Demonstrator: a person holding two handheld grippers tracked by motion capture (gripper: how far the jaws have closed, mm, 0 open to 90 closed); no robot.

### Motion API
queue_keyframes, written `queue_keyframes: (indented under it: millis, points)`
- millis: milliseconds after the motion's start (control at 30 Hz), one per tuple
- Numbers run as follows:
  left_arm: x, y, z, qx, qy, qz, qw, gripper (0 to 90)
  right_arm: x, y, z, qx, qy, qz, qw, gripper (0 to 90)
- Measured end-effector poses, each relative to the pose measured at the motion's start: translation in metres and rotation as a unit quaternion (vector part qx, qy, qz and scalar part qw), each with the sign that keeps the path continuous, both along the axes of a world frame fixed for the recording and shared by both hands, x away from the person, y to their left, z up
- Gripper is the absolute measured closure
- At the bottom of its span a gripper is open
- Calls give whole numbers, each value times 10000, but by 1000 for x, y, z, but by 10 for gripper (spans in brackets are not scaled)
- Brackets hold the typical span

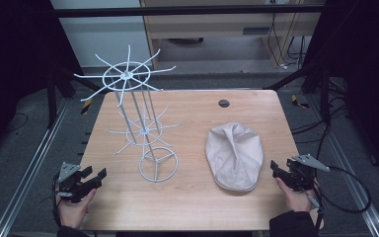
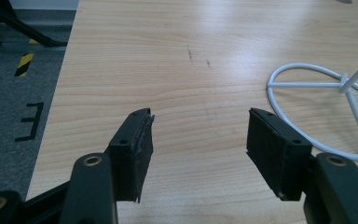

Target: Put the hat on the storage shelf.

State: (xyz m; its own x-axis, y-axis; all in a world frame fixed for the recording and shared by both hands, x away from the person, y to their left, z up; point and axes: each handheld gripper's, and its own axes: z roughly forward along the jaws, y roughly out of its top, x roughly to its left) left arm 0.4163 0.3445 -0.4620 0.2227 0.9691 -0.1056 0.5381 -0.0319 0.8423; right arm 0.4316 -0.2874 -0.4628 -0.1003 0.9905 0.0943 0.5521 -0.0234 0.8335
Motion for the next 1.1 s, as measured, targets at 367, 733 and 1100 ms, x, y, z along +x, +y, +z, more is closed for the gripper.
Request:
queue_keyframes:
  millis: [367, 733, 1100]
  points:
    - [1, -2, -2, -57, 123, -77, 9999, 396, -3, 10, 15, 45, -111, 254, 9996, 417]
    - [3, -3, -4, -39, 184, -155, 9997, 348, -7, 27, 32, -87, -136, 583, 9982, 472]
    - [5, -4, -5, 30, 206, -225, 9995, 316, -5, 43, 48, -29, 90, 760, 9971, 447]
